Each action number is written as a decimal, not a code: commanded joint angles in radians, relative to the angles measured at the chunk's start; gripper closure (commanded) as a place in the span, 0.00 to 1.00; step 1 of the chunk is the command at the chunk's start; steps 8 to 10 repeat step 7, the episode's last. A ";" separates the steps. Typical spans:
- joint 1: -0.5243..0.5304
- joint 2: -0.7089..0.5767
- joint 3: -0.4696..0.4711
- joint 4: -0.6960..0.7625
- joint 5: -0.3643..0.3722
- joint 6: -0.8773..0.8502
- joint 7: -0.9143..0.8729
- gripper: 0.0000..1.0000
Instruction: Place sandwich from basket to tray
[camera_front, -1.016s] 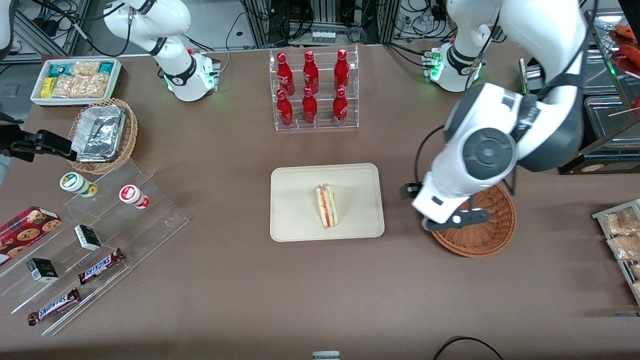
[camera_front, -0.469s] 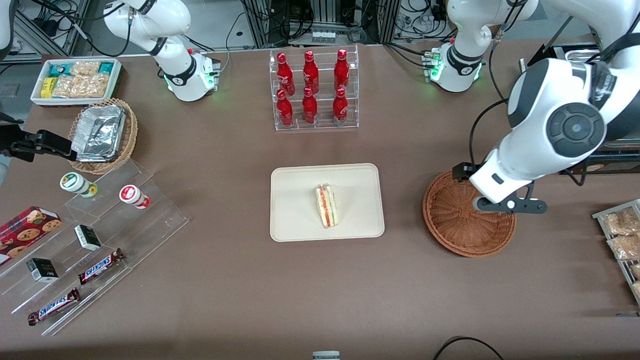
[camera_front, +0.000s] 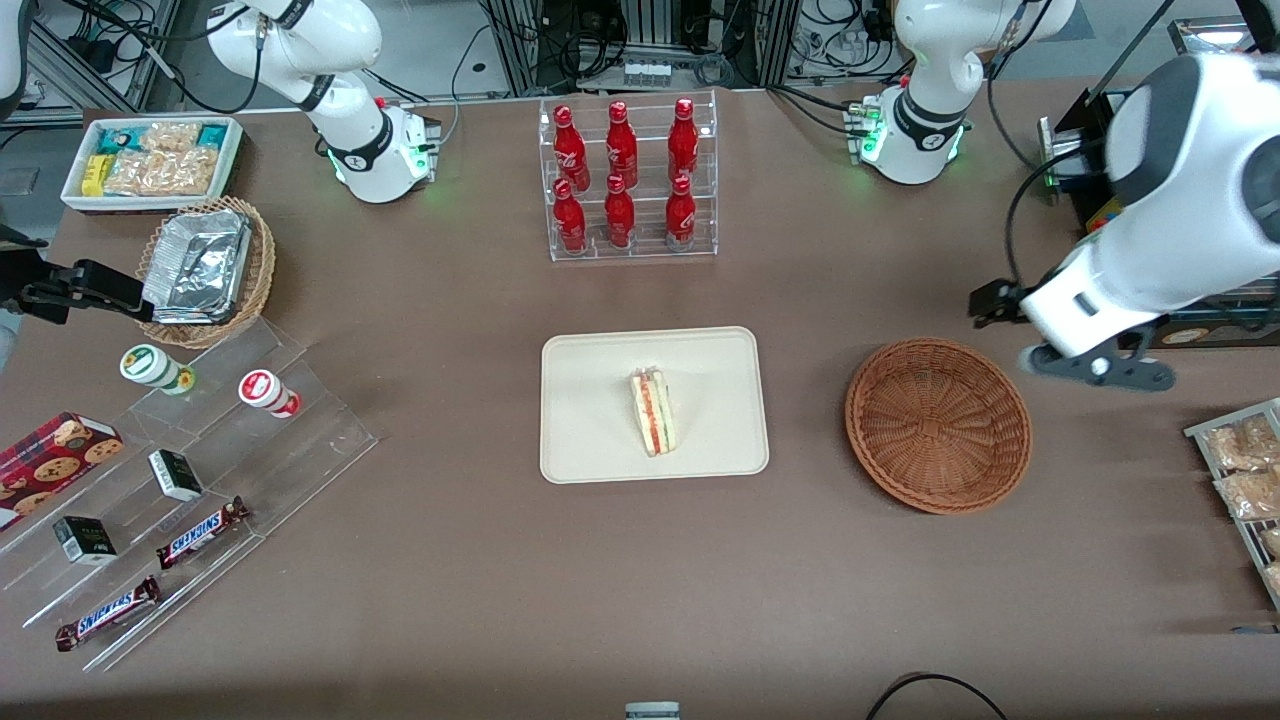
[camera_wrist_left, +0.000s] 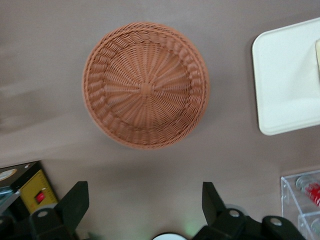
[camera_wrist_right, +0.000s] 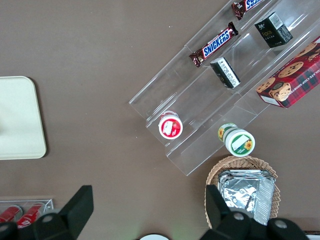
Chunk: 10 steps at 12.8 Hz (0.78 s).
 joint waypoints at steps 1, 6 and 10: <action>-0.061 -0.086 0.085 -0.037 -0.020 -0.033 0.057 0.00; -0.086 -0.136 0.155 -0.016 -0.018 -0.084 0.063 0.00; -0.086 -0.134 0.155 -0.003 -0.020 -0.092 0.063 0.00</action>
